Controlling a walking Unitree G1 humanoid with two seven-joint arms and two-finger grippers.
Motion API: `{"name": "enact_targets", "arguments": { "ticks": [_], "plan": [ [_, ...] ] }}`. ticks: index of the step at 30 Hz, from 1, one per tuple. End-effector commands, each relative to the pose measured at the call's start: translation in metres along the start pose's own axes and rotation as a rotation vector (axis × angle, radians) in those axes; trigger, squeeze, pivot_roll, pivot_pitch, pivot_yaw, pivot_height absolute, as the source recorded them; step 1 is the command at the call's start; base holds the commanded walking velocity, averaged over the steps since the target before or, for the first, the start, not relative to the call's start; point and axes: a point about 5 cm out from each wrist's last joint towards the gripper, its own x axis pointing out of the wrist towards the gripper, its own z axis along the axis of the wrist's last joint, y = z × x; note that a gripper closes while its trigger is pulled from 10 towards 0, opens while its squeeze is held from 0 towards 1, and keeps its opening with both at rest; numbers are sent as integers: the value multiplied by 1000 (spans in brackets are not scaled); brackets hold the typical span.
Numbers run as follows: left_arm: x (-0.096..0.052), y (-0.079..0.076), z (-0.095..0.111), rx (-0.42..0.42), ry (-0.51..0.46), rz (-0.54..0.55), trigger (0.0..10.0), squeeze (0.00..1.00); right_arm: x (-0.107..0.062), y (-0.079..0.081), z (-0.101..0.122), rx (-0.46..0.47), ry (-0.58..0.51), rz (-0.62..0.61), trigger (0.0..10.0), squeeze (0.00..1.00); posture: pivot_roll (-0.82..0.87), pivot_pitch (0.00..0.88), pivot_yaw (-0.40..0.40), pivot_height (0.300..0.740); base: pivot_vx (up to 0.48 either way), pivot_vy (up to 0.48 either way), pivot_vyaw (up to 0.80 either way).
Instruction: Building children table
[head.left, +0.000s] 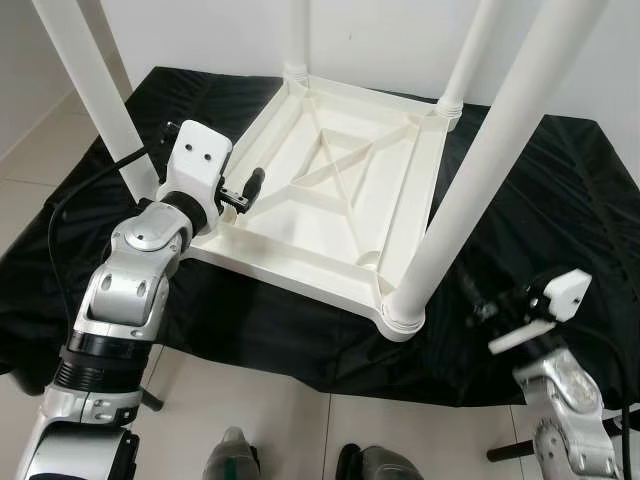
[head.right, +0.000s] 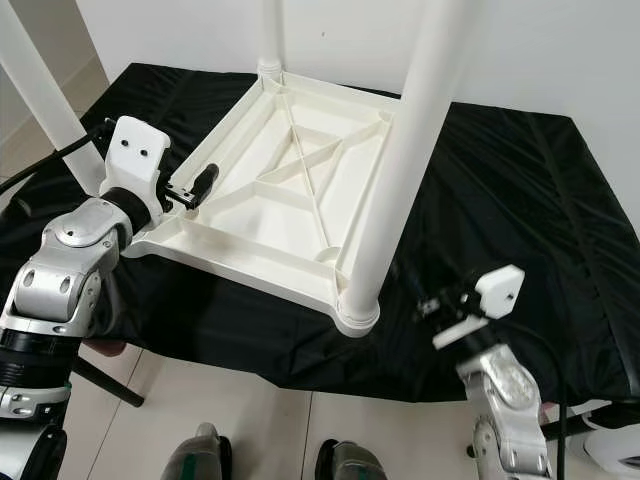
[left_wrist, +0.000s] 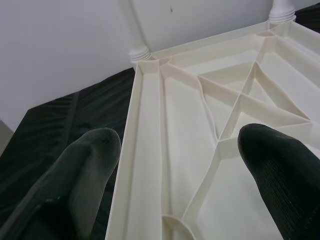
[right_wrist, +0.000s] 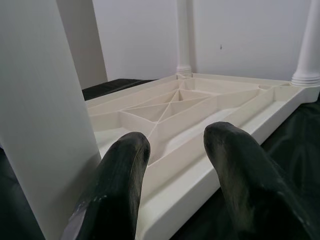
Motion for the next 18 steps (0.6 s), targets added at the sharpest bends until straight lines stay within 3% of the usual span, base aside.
{"name": "enact_targets", "arguments": {
  "ticks": [1, 7, 14, 15, 17, 18],
  "plan": [
    [2, 0, 2, 18, -7, -15, 10000, 0, -4, 2, 4, 10, 14, 44, 10000, 0, -26, 67, 29, 740, 0, 0, 0],
    [3, -3, 1, 31, -9, -50, 10000, 0, -16, 6, 5, 37, 92, 154, 10000, 0, -30, 61, 29, 740, 0, 0, 0],
    [4, -6, 1, 58, -16, -74, 10000, 0, -17, 10, 5, 75, 134, 248, 10000, 0, -26, 57, 24, 740, 0, 0, 0],
    [4, -6, 1, 57, -18, -74, 10000, 0, -16, 10, 5, 78, 139, 273, 10000, 616, -20, 55, 16, 740, 0, 0, 0],
    [3, -6, 0, 57, -18, -73, 10000, 0, -15, 10, 5, 93, 140, 283, 10000, 616, -17, 55, 13, 740, 0, 0, 0],
    [2, -6, 0, 60, -18, -72, 10000, 0, -15, 10, 7, 107, 148, 302, 10000, 1000, -14, 56, 7, 740, 0, 0, 0]
  ]
}}
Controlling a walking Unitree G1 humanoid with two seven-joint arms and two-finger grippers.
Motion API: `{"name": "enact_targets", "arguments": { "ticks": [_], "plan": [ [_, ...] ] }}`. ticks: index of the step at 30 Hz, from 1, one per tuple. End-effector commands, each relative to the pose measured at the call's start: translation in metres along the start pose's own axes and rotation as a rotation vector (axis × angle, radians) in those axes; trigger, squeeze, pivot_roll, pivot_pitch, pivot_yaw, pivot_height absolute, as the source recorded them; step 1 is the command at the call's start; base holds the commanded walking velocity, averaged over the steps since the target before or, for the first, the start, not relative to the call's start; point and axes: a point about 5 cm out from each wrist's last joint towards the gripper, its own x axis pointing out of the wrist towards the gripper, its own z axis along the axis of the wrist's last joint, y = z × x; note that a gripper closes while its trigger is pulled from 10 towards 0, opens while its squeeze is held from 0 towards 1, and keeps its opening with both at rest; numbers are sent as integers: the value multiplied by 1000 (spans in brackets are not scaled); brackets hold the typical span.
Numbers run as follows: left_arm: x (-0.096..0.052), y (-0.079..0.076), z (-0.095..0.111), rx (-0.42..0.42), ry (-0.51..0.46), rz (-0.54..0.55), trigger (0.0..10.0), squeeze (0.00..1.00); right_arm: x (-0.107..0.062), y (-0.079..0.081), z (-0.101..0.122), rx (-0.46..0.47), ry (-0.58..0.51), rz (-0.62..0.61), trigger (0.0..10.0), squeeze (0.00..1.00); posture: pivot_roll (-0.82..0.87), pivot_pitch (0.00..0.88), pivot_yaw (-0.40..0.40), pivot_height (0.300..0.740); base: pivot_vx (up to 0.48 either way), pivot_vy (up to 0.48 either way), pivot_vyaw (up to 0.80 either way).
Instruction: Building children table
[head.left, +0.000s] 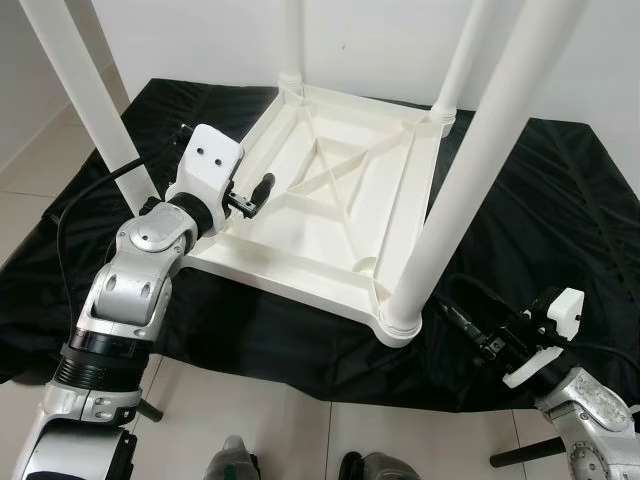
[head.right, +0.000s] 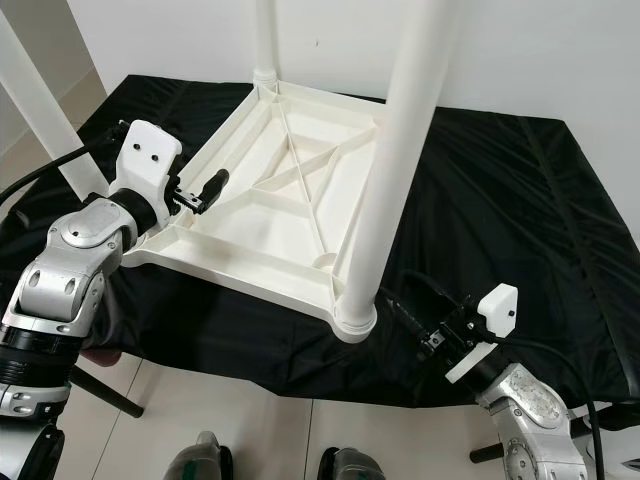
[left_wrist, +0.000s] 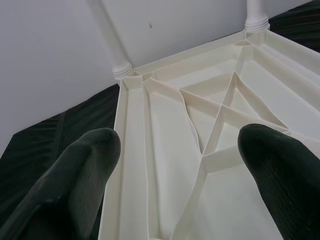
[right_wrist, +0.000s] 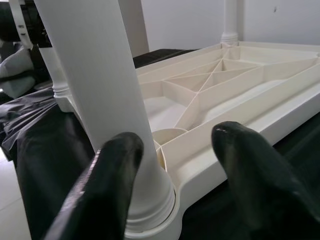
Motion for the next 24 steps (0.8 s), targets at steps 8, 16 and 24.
{"name": "enact_targets", "arguments": {
  "ticks": [8, 16, 24],
  "plan": [
    [-1, -1, -2, 34, 8, -10, 10000, 0, -1, 1, 6, 21, 33, 93, 10000, 1000, -10, 67, 1, 740, 0, 0, 0],
    [-3, -4, 0, 74, 4, -53, 10000, 0, 0, 0, 9, -17, 63, 146, 10000, 1000, -8, 74, 1, 740, 0, 0, 0],
    [-2, -7, 4, 112, -4, -82, 10000, 0, 19, -3, 5, -56, 51, 158, 10000, 0, 12, 79, -17, 740, 0, 0, 0]
  ]
}}
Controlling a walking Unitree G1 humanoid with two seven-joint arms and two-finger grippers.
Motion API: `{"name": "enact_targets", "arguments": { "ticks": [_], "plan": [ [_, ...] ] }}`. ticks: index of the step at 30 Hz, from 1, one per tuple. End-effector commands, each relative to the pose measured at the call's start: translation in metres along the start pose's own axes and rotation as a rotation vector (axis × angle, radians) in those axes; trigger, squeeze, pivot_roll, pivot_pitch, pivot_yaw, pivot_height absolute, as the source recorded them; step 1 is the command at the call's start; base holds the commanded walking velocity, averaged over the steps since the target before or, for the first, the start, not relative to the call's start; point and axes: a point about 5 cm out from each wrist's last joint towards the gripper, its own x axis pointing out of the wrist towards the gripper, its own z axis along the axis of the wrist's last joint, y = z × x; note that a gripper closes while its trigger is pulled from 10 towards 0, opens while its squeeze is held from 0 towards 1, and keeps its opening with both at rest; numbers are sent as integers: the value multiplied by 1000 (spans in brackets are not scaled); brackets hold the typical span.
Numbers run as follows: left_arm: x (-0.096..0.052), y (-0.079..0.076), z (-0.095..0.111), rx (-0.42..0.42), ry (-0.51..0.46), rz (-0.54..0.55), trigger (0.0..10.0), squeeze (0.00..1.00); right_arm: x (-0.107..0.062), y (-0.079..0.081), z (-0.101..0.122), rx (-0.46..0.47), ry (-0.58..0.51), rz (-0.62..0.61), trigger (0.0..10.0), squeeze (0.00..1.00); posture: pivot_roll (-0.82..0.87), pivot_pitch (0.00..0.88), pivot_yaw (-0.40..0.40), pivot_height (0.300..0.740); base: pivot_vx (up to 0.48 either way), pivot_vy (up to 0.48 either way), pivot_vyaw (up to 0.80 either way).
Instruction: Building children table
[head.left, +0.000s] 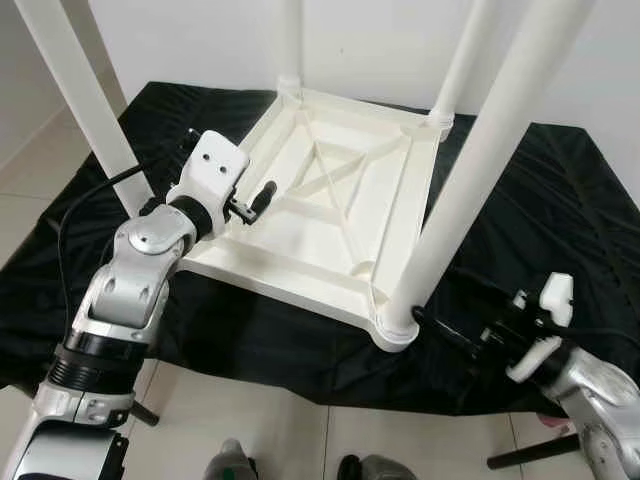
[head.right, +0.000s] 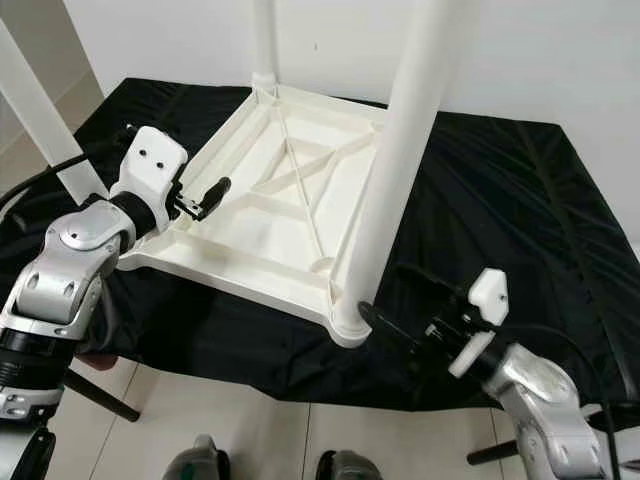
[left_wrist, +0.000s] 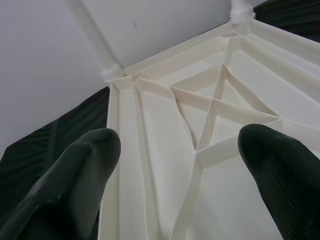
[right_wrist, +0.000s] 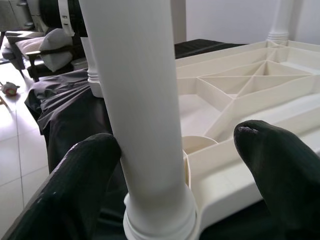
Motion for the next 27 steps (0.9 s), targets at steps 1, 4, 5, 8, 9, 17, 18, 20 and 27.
{"name": "enact_targets", "arguments": {
  "ticks": [1, 4, 5, 8, 9, 17, 18, 20, 27],
  "plan": [
    [0, -1, 6, 40, -25, -11, 10000, 0, 4, 0, -4, 2, 11, 1, 10000, 0, 20, 81, -24, 740, 0, 0, 0],
    [0, -4, 9, 51, -34, -21, 10000, 0, 17, -2, -9, 4, 4, 19, 10000, 0, 31, 84, -38, 740, 0, 0, 0],
    [0, -4, 9, 51, -34, -21, 10000, 0, 17, -2, -9, 4, 4, 19, 10000, 0, 31, 84, -38, 740, 0, 0, 0],
    [1, -5, 11, 60, -40, -24, 10000, 0, 24, -4, -12, -5, 3, 32, 10000, 0, 34, 85, -45, 740, 0, 0, 0],
    [1, -6, 12, 63, -41, -25, 10000, 0, 26, -6, -13, -6, 4, 29, 10000, 0, 37, 87, -51, 740, 0, 0, 0],
    [-2, -7, 13, 72, -46, -29, 10000, 0, 21, -26, -13, -54, 8, -72, 10000, 0, 41, 89, -62, 740, 0, 0, 0],
    [-3, -7, 13, 76, -45, -29, 10000, 0, 13, -34, -12, -75, 14, -127, 10000, 0, 39, 90, -63, 740, 0, 0, 0],
    [-3, -7, 13, 76, -44, -29, 10000, 0, 12, -36, -12, -79, 15, -138, 10000, 0, 39, 90, -63, 740, 0, 0, 0],
    [-3, -10, 18, 98, -61, -50, 10000, 0, 2, -56, -10, -112, -19, -286, 10000, 0, 23, 92, -52, 740, 0, 0, 0]
  ]
}}
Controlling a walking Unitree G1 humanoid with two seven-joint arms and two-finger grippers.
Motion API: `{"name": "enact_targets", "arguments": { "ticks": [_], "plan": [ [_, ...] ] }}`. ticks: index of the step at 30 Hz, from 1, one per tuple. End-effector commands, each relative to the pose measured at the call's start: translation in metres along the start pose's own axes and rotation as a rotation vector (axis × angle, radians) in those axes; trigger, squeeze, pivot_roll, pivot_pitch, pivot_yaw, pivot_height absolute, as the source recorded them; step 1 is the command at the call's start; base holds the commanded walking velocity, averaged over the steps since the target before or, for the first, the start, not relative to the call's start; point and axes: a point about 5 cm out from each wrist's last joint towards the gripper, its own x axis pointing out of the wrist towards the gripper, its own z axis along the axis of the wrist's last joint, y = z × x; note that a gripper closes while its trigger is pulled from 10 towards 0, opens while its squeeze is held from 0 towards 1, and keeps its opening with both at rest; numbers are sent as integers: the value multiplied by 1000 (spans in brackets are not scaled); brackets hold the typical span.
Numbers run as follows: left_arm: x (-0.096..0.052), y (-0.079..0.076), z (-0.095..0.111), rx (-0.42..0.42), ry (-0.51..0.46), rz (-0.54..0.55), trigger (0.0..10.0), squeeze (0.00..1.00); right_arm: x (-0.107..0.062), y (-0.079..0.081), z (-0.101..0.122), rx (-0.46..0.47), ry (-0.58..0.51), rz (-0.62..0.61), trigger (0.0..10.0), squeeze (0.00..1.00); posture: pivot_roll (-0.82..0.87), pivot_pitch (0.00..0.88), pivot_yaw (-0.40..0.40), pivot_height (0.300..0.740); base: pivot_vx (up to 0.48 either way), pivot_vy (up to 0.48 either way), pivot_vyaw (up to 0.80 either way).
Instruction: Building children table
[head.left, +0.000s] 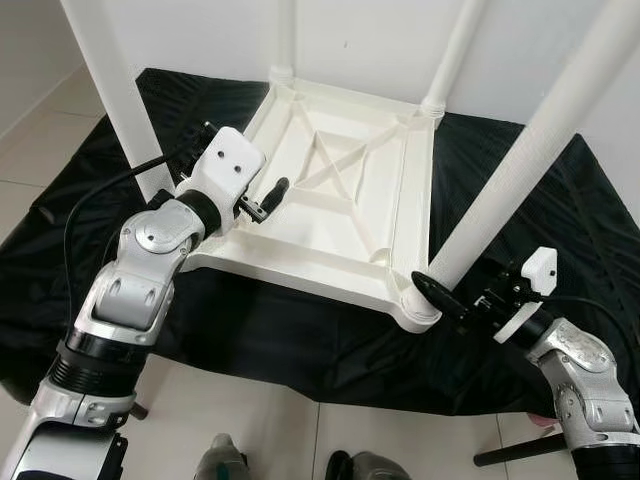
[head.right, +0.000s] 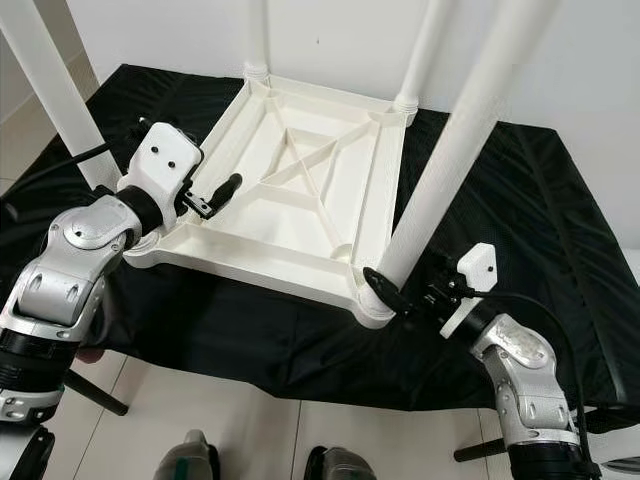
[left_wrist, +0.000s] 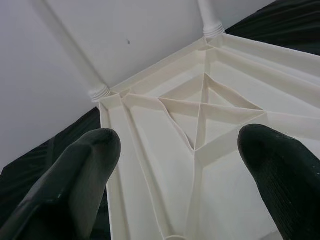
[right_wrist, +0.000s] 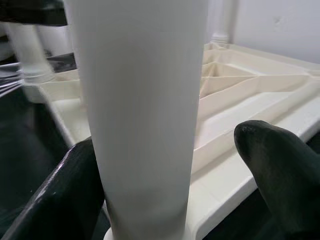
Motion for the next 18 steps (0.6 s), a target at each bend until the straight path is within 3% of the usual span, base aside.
{"name": "enact_targets", "arguments": {
  "ticks": [1, 9, 18],
  "plan": [
    [0, -4, 4, 25, -13, -25, 10000, 0, -5, -13, 2, -25, -5, -91, 10000, 0, 23, 92, -52, 740, 0, 0, 0],
    [-2, -7, 8, 39, -36, -63, 10000, 0, -14, -33, 4, -63, -23, -223, 10000, 0, 20, 86, -49, 740, 0, 0, 0],
    [-3, -16, 8, 56, -56, -134, 10000, 0, -14, -34, 1, -61, -28, -240, 10000, 0, 23, 83, -50, 740, 0, 0, 0]
  ]
}}
